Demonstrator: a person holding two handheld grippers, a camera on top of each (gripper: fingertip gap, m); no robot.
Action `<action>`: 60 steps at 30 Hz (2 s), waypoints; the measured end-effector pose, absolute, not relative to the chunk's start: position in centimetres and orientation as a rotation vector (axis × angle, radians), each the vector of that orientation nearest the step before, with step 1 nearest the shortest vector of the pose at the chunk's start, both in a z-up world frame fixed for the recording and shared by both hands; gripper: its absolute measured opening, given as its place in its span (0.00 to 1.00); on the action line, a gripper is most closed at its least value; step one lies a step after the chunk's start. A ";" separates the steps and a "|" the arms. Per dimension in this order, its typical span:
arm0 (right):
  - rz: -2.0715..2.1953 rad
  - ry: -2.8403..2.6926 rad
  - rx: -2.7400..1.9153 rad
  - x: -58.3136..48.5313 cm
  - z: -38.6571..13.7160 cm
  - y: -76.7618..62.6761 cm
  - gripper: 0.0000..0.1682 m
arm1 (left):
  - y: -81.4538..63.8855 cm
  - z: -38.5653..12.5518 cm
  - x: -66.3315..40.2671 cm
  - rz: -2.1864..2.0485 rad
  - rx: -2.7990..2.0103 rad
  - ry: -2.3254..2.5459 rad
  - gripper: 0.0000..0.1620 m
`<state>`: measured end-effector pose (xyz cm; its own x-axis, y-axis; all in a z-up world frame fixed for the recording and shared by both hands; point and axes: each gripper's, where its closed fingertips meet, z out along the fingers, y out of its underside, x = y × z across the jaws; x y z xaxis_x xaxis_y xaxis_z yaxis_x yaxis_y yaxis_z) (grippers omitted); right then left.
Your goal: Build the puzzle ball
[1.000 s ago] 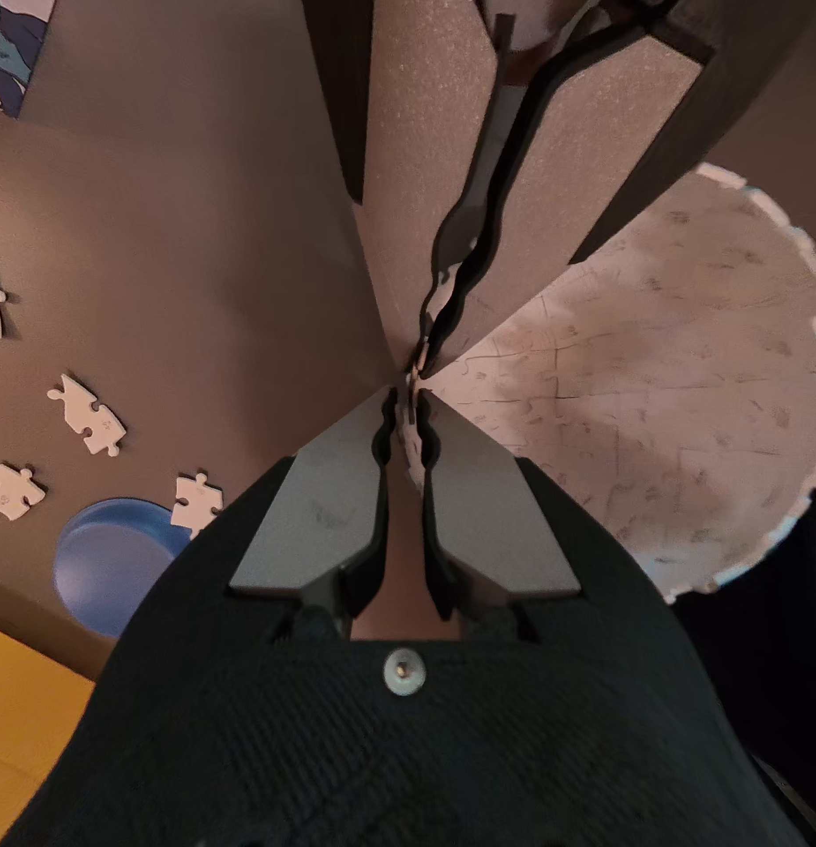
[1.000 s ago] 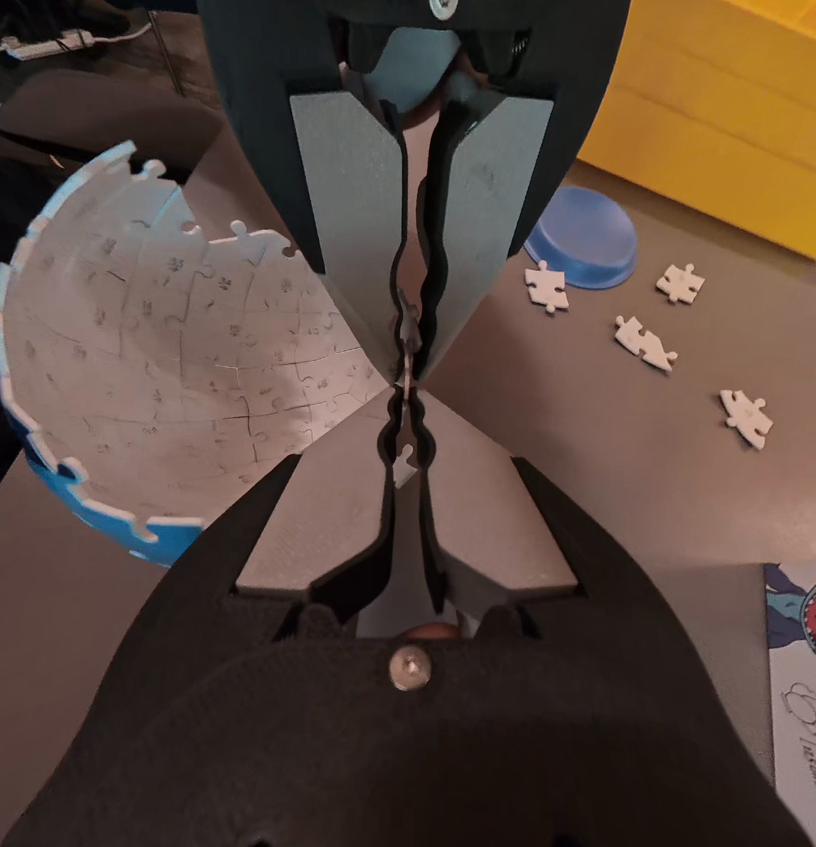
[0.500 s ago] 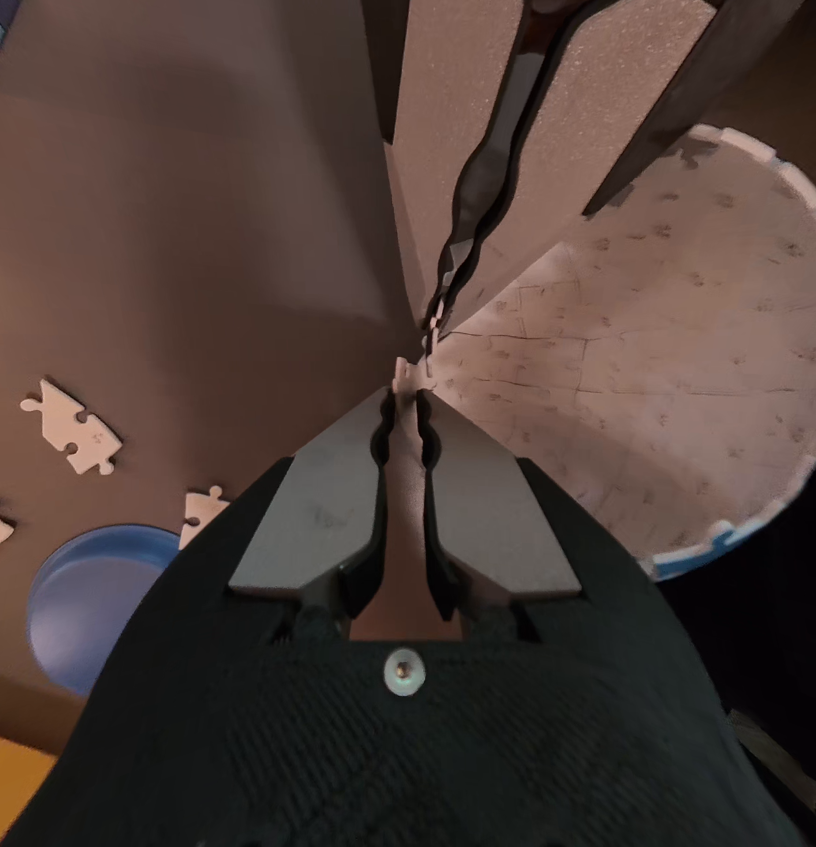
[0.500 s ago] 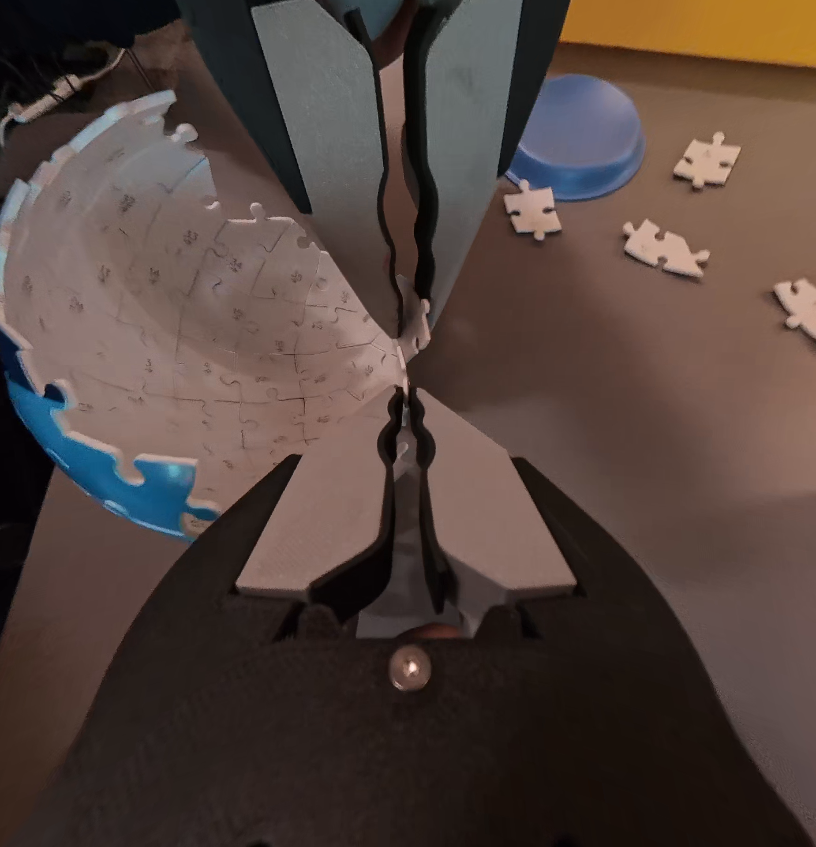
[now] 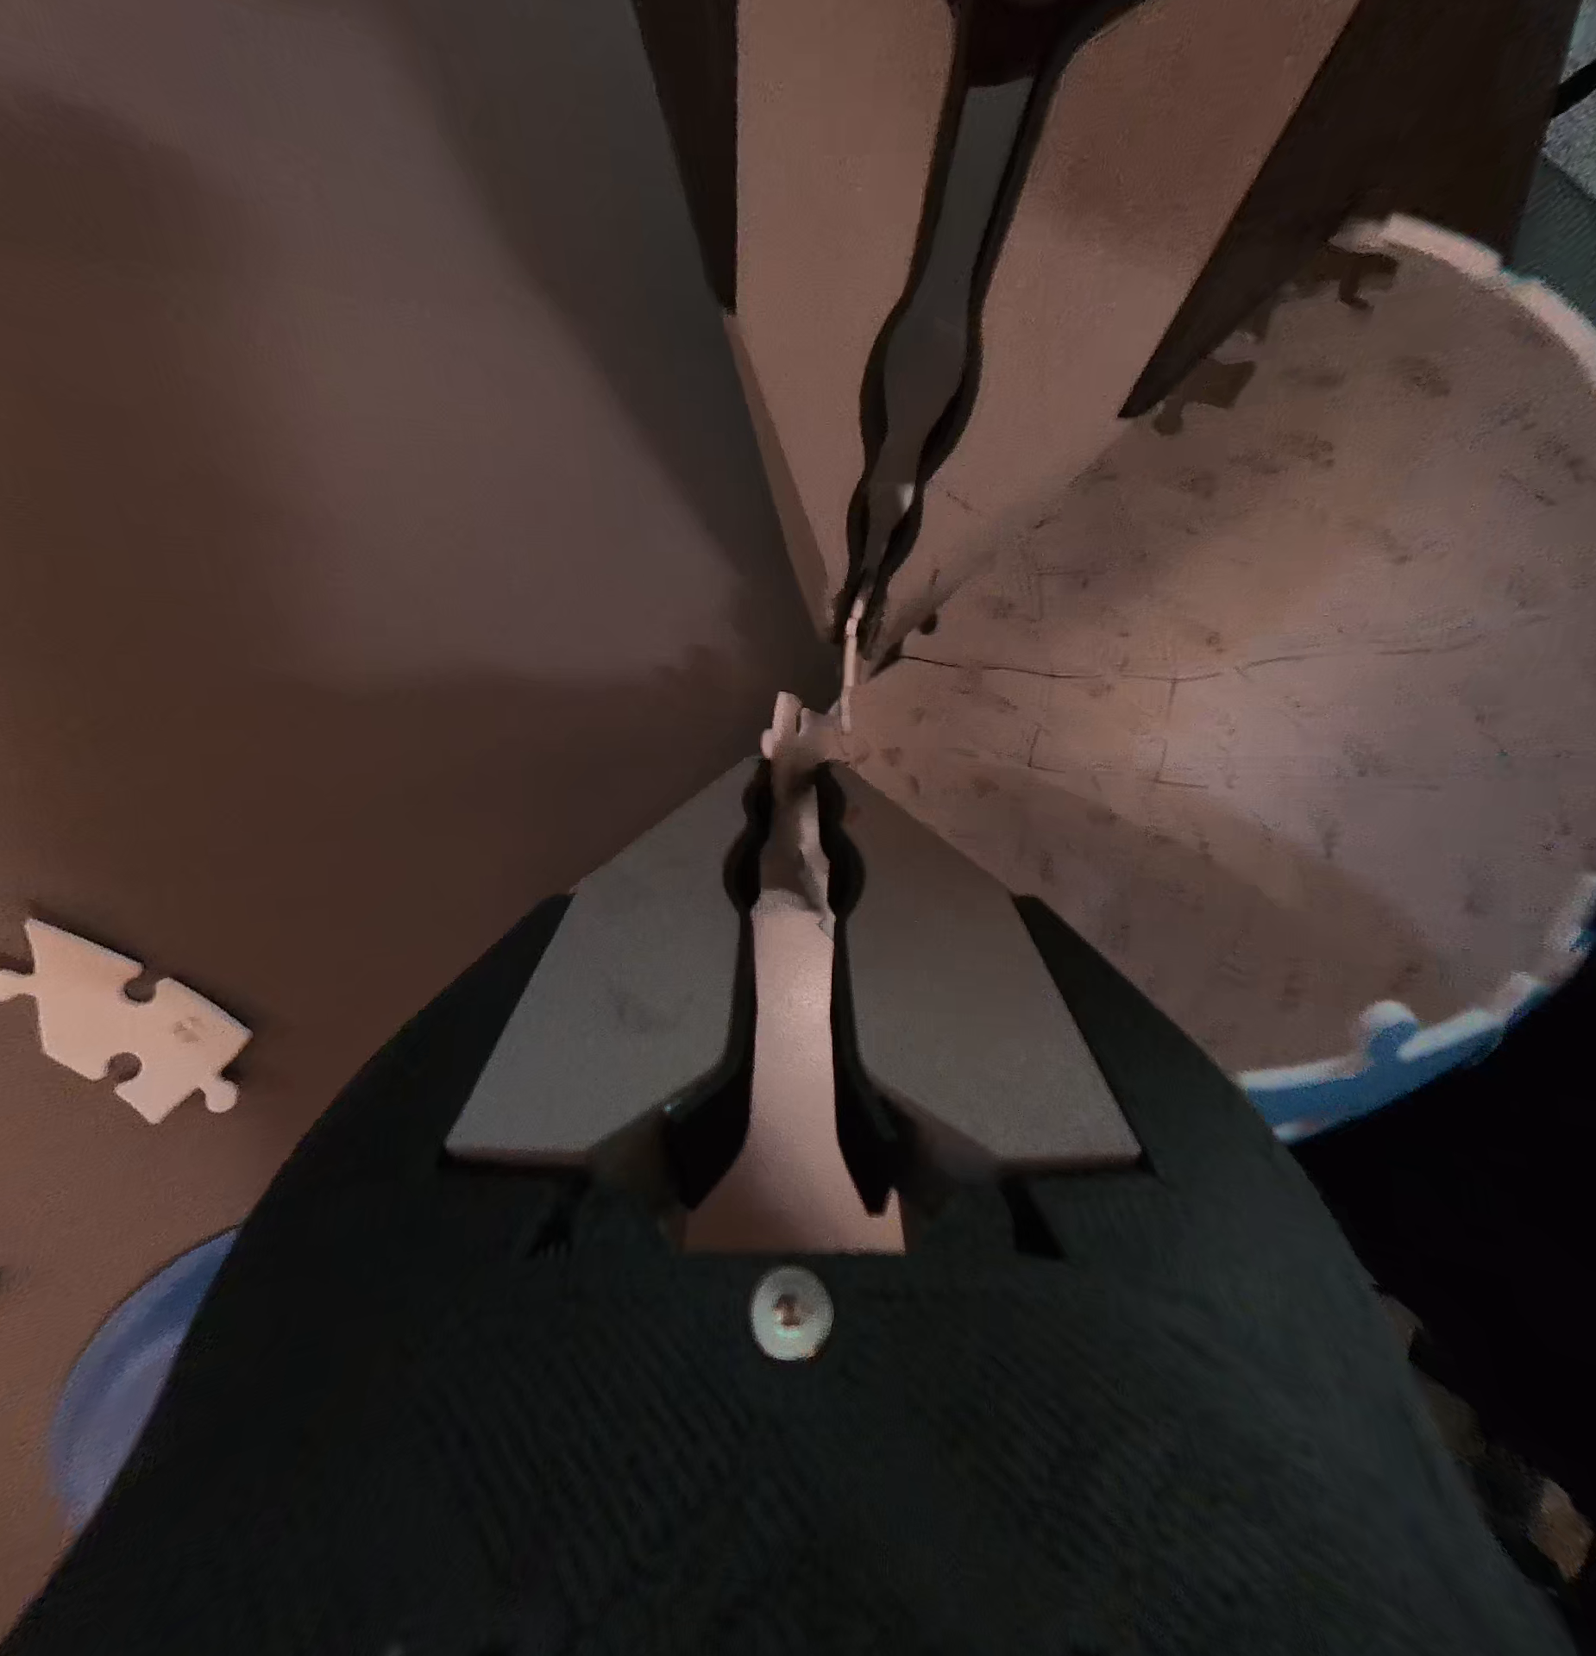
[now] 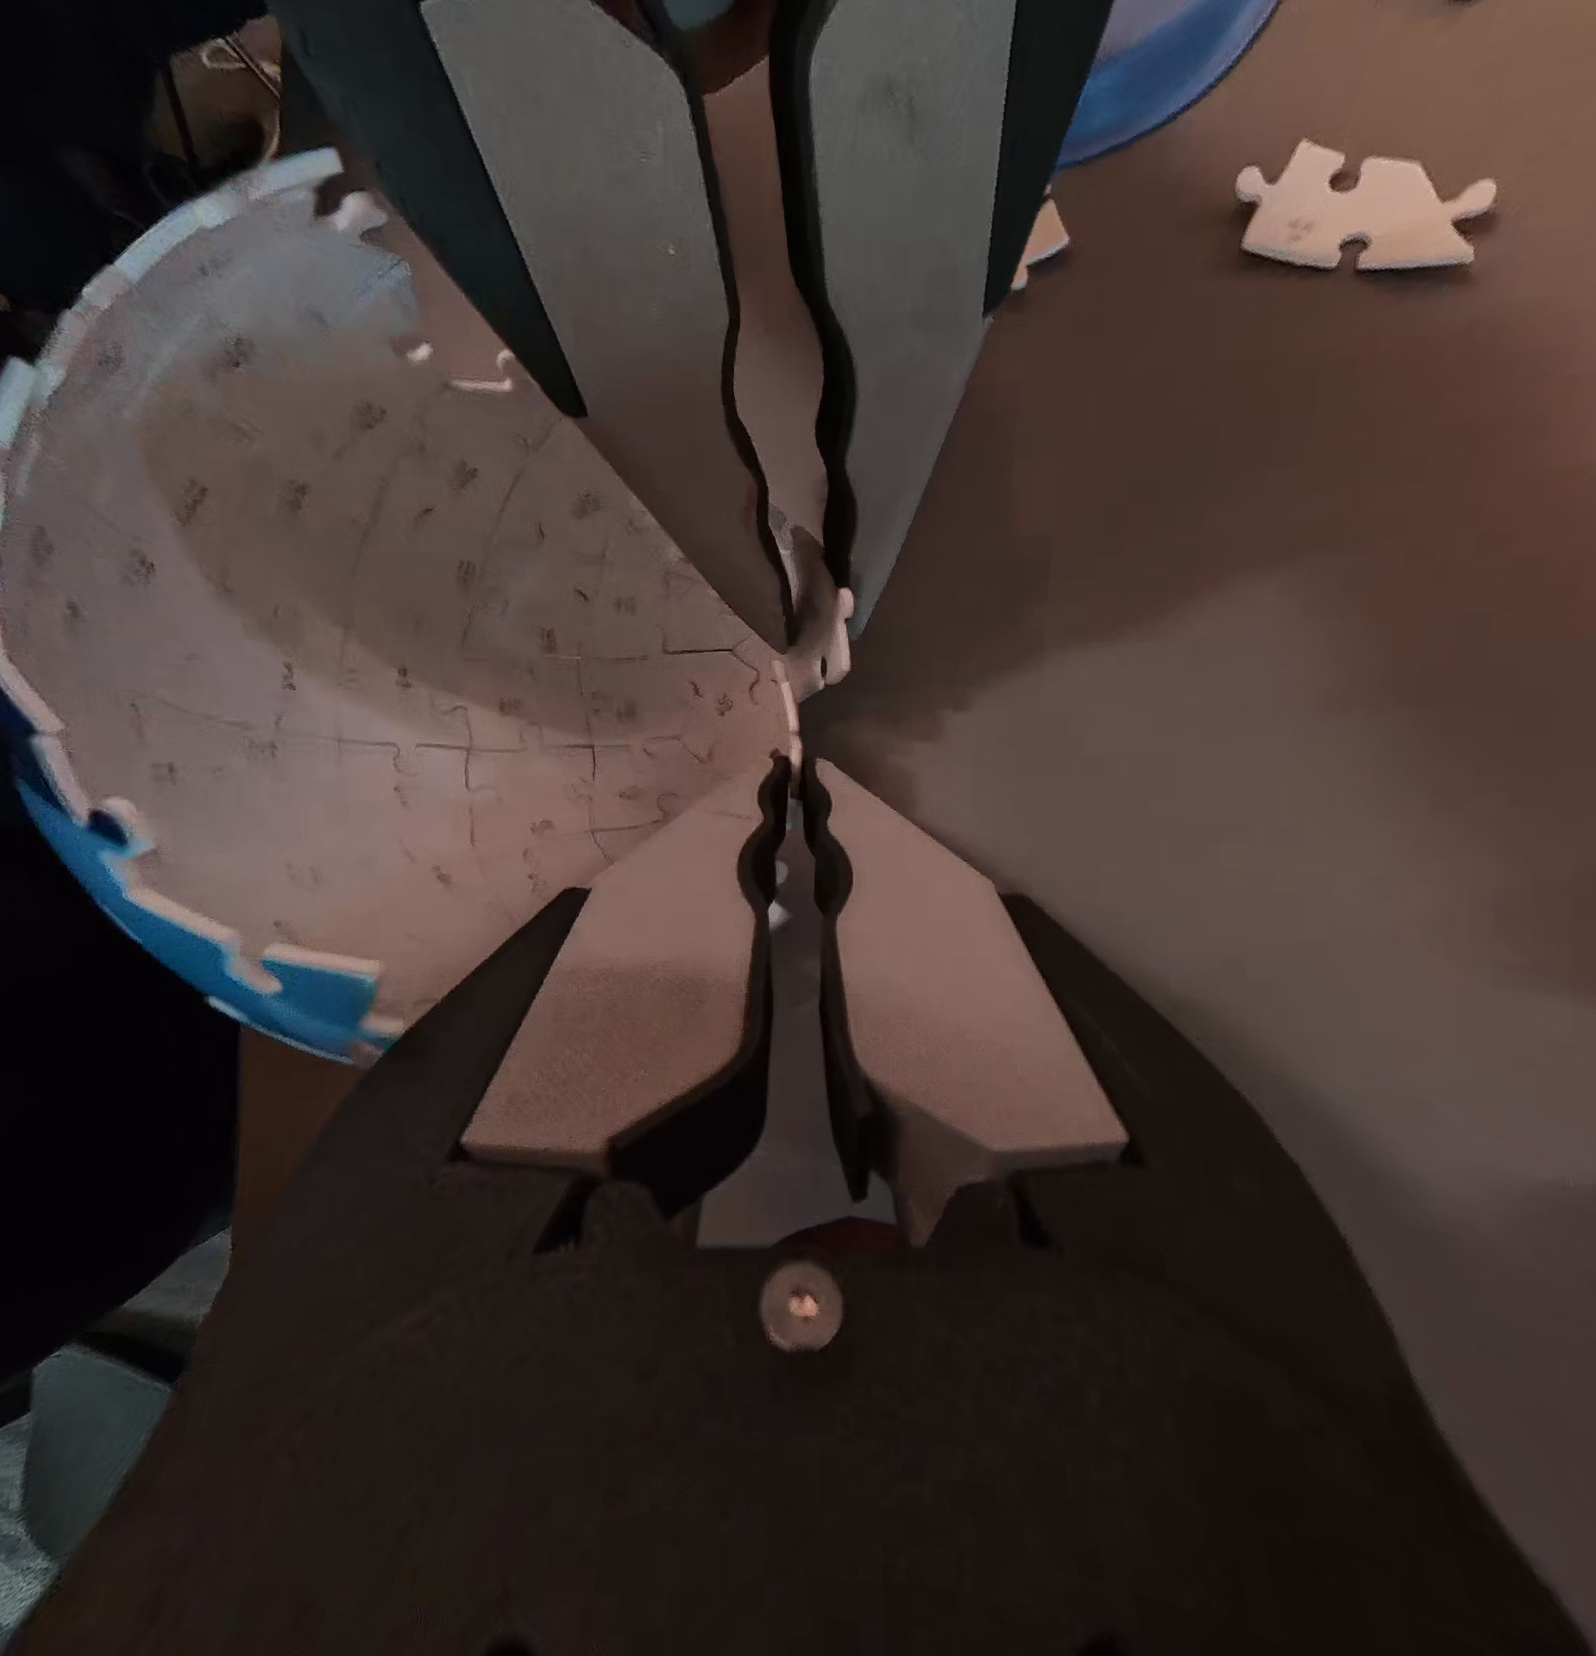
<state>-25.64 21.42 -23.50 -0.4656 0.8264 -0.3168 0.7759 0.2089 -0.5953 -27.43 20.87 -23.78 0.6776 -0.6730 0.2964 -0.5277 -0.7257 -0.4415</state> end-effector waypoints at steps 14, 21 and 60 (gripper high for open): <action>1.136 -2.389 -1.757 -25.9 -24.1 22.3 0.01 | 22.6 -24.0 -27.9 -0.788 -2.512 1.100 0.05; 1.218 -2.303 -1.845 -25.8 -24.2 22.4 0.01 | 22.8 -23.6 -28.7 -0.828 -2.480 1.116 0.05; 1.286 -1.600 -1.969 -22.1 -23.3 21.2 0.00 | 12.6 -17.5 -27.6 -0.443 -2.233 0.574 0.15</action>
<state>-22.10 21.16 -23.33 -0.0190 0.8943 -0.4471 0.6294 -0.3368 -0.7004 -27.56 12.58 -17.46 0.8376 -0.5304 0.1309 -0.2614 -0.5995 -0.7565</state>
